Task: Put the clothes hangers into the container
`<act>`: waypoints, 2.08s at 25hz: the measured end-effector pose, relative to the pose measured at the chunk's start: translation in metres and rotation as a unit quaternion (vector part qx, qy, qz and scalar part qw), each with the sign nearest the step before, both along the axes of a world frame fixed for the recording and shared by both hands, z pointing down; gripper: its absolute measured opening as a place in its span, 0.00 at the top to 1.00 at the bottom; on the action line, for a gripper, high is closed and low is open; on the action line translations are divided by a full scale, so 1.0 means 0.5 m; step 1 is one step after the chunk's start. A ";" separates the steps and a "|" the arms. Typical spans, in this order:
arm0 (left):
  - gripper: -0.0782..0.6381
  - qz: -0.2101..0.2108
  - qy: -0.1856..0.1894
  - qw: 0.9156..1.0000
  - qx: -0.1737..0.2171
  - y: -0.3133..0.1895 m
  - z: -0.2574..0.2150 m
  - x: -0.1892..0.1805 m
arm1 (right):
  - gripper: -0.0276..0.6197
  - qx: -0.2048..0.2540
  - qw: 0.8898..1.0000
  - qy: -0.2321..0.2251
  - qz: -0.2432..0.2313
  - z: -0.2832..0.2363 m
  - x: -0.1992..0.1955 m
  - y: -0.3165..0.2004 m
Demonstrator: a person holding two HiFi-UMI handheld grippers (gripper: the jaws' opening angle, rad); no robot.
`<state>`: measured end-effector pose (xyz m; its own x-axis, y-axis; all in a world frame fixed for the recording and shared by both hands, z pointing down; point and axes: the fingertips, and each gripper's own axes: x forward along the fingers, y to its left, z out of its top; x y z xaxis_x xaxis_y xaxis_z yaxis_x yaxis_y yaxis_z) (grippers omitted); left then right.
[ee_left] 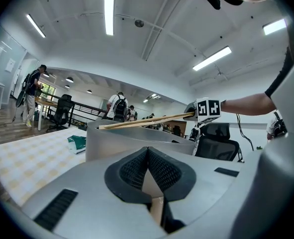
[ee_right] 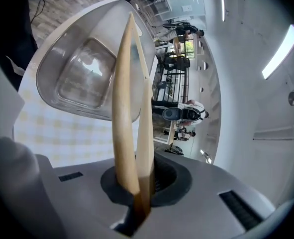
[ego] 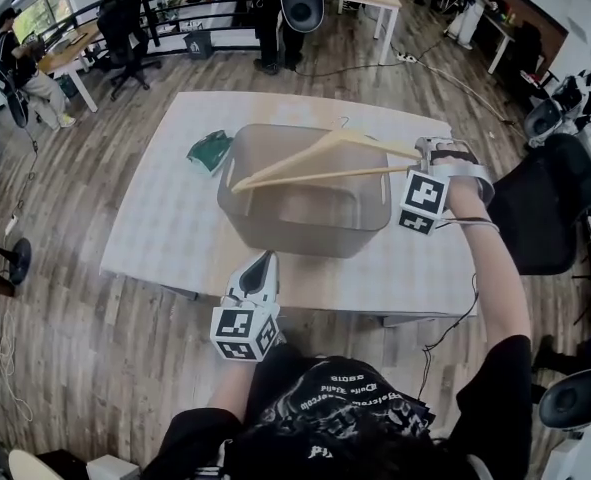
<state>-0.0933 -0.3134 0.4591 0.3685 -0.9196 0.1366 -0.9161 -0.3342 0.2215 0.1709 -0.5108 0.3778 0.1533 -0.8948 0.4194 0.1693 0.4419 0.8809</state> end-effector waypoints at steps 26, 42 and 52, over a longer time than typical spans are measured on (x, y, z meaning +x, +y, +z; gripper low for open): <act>0.86 -0.008 0.014 0.999 -0.041 -0.031 0.009 -0.041 | 0.94 0.041 0.981 0.172 -0.079 -0.029 -0.137 -0.042; 0.86 -0.029 0.045 0.996 -0.067 -0.029 0.039 -0.107 | 0.80 0.005 0.985 0.121 -0.122 0.045 -0.238 -0.029; 0.86 -0.048 0.057 0.994 -0.079 -0.026 0.056 -0.132 | 0.66 -0.048 0.987 0.092 -0.120 0.090 -0.236 -0.016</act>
